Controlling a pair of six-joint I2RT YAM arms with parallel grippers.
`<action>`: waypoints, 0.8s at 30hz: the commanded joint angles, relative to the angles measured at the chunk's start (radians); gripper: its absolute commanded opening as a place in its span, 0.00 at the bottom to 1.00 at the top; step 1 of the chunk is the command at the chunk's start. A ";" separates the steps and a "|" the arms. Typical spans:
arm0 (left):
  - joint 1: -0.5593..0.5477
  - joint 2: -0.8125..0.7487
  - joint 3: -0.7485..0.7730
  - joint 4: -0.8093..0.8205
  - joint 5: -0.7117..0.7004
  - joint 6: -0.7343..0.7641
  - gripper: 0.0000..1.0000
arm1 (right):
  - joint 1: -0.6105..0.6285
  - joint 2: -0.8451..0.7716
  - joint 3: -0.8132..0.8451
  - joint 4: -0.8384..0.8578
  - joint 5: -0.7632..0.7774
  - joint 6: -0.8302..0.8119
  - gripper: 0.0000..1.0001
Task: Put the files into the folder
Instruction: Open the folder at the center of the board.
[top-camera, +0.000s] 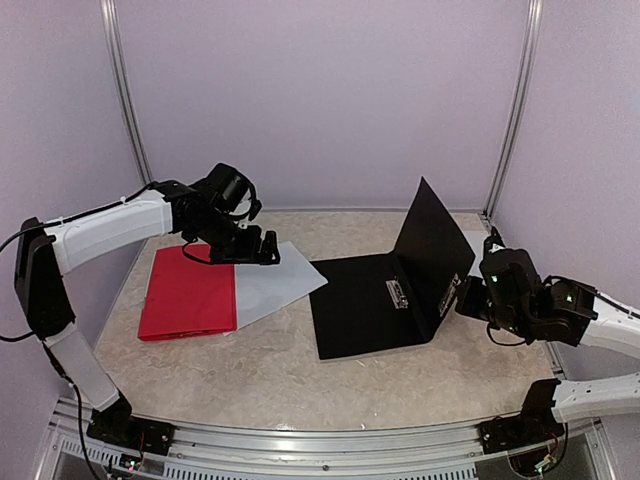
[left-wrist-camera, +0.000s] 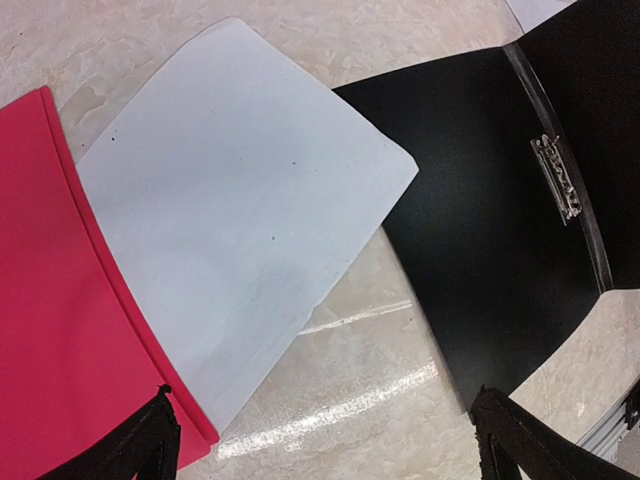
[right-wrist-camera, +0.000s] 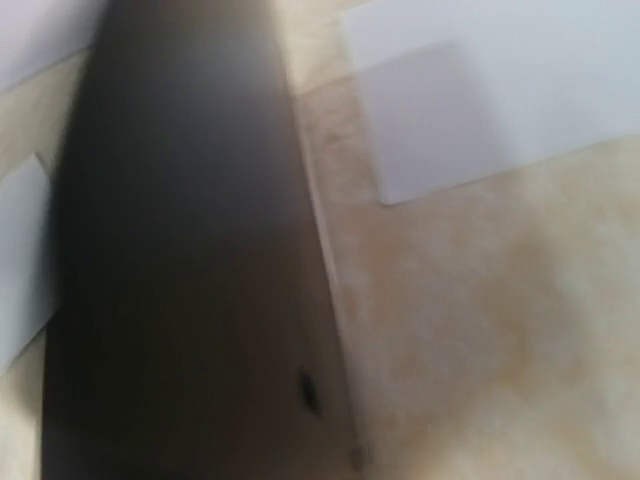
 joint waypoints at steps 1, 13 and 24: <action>-0.015 0.014 0.033 -0.012 -0.015 0.014 0.99 | -0.012 -0.045 -0.012 -0.174 0.076 0.174 0.28; -0.026 0.005 0.029 -0.006 -0.024 0.028 0.99 | -0.014 0.101 0.116 -0.172 -0.007 0.043 0.61; -0.067 0.054 0.051 0.084 0.066 0.041 0.99 | -0.070 0.076 0.178 -0.253 0.050 0.009 0.62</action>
